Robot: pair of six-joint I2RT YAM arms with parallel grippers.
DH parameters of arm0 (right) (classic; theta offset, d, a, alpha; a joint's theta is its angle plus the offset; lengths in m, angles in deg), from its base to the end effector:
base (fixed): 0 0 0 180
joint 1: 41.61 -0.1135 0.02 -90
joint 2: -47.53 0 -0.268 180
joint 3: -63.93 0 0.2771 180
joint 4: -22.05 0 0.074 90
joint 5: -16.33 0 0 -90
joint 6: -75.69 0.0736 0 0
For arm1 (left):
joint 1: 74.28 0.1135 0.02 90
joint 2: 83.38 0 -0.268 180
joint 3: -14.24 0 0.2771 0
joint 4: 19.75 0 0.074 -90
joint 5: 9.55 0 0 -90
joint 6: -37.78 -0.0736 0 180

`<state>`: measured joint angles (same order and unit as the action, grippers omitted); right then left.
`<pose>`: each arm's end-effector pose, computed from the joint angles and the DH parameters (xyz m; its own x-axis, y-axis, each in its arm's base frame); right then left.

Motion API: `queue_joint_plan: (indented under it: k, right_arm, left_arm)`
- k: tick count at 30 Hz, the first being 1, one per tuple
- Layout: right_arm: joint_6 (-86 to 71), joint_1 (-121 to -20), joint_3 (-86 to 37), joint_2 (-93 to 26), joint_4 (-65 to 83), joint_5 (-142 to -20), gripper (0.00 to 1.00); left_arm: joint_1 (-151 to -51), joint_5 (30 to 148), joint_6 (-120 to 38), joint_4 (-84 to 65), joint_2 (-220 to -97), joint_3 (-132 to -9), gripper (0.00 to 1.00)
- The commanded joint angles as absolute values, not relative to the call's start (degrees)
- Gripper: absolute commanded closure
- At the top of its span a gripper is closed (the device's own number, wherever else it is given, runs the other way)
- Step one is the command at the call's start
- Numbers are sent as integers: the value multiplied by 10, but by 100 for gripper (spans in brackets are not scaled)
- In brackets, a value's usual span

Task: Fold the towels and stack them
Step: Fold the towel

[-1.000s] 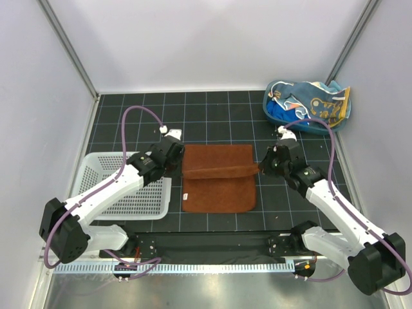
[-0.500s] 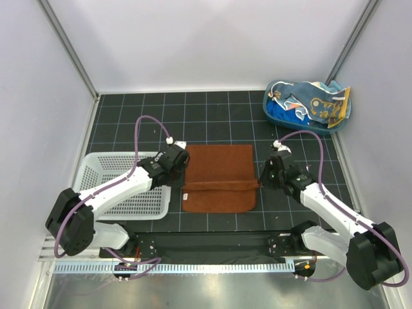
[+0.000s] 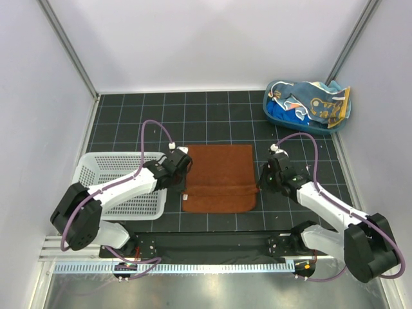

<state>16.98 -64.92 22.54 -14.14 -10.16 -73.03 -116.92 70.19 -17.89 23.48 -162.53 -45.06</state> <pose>0.2231 0.0952 0.1363 -0.8248 0.2101 -0.5249 0.0456 0.9501 0.3087 0.2270 -0.1912 0.1521 -0.8841 0.0597 -0.4634 0.1316 0.9835 -0.1242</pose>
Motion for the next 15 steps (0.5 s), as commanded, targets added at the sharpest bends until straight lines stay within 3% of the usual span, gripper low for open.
queue_joint_plan:
  k: [1, 6, 9, 15]
  right_arm:
    - [183, -653, 229, -143, -83, -720, 89]
    - [186, -653, 222, -122, -101, -717, 69]
    - [186, -653, 208, -99, -123, -714, 60]
    - [193, -654, 178, -62, -157, -719, 58]
  left_arm:
    - [-1172, 697, -178, 222, -1627, -448, 76]
    - [-1172, 693, -183, 231, -1613, -453, 65]
    - [-1172, 713, -182, 238, -1597, -465, 64]
    - [-1172, 728, -179, 249, -1560, -501, 60]
